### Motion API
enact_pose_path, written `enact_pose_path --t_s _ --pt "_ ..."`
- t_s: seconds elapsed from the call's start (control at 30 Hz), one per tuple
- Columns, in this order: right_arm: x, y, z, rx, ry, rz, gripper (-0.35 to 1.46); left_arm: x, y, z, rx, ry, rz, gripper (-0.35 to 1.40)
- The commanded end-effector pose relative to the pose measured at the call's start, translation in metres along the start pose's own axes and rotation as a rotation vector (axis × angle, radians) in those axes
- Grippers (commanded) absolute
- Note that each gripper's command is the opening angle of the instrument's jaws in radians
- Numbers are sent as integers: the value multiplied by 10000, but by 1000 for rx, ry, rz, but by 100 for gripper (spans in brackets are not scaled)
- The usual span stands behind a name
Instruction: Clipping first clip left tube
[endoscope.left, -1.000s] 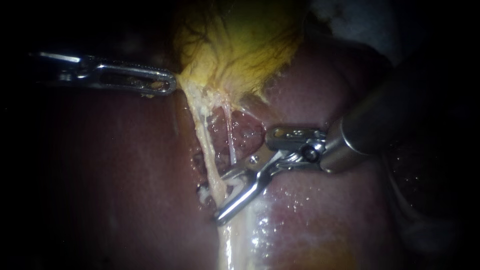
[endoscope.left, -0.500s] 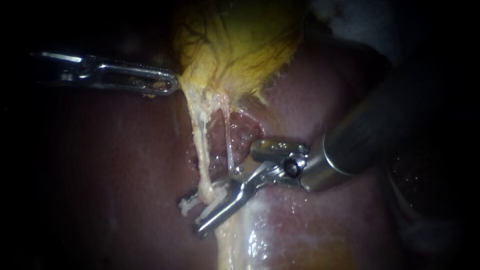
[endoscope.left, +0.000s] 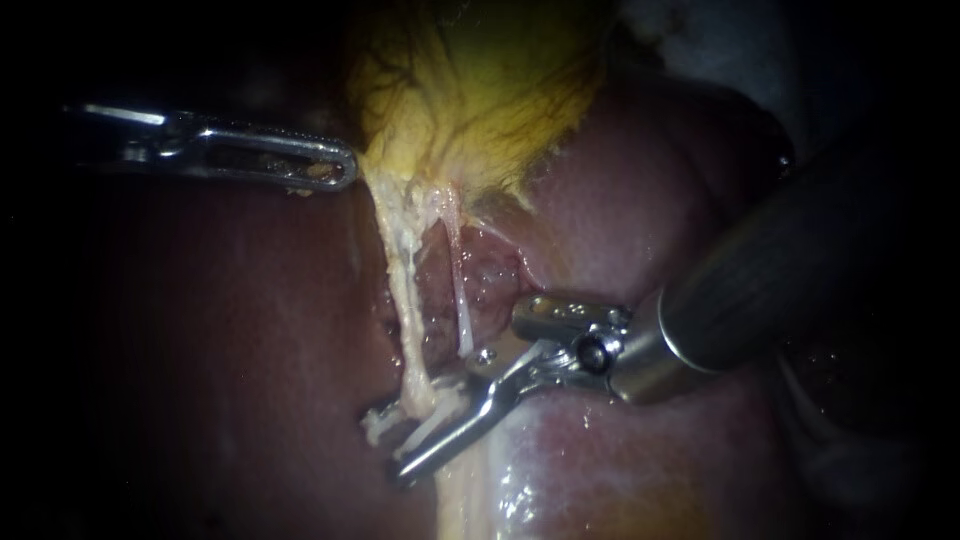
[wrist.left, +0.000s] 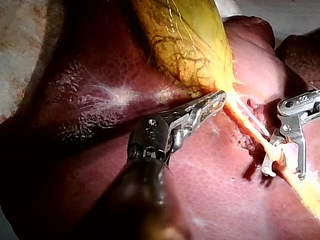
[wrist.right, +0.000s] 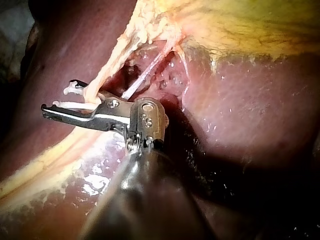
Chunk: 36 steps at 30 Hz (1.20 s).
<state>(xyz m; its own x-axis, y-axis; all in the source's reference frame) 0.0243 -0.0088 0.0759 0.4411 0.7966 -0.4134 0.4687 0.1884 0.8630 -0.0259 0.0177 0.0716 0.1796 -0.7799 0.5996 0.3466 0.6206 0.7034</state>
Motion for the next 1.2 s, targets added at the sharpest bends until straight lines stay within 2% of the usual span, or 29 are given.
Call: enact_pose_path --t_s 0.03,0.2,0.37,0.4,0.47,0.5,0.7,1.2 --pt "-2 2 0 14 -12 -1 45 0 0 0 0 0 0 -35" --pt "-8 12 -3 37 -52 2 27 0 0 0 0 0 0 -35" --pt "-6 18 -7 23 -31 -15 2 0 0 0 0 0 0 -35" --pt "-6 19 -8 19 -26 -15 -9 0 0 0 0 0 0 -35" --pt "-6 21 -9 12 -17 -15 -20 0 0 0 0 0 0 -35" --pt "-5 21 -10 11 -17 -15 -33 0 0 0 0 0 0 -35" --pt "-3 28 -14 1 -7 -15 -35 -1 0 0 0 0 0 -35" --pt "-11 29 -13 12 -22 -18 -35 -1 0 0 0 0 0 -35"
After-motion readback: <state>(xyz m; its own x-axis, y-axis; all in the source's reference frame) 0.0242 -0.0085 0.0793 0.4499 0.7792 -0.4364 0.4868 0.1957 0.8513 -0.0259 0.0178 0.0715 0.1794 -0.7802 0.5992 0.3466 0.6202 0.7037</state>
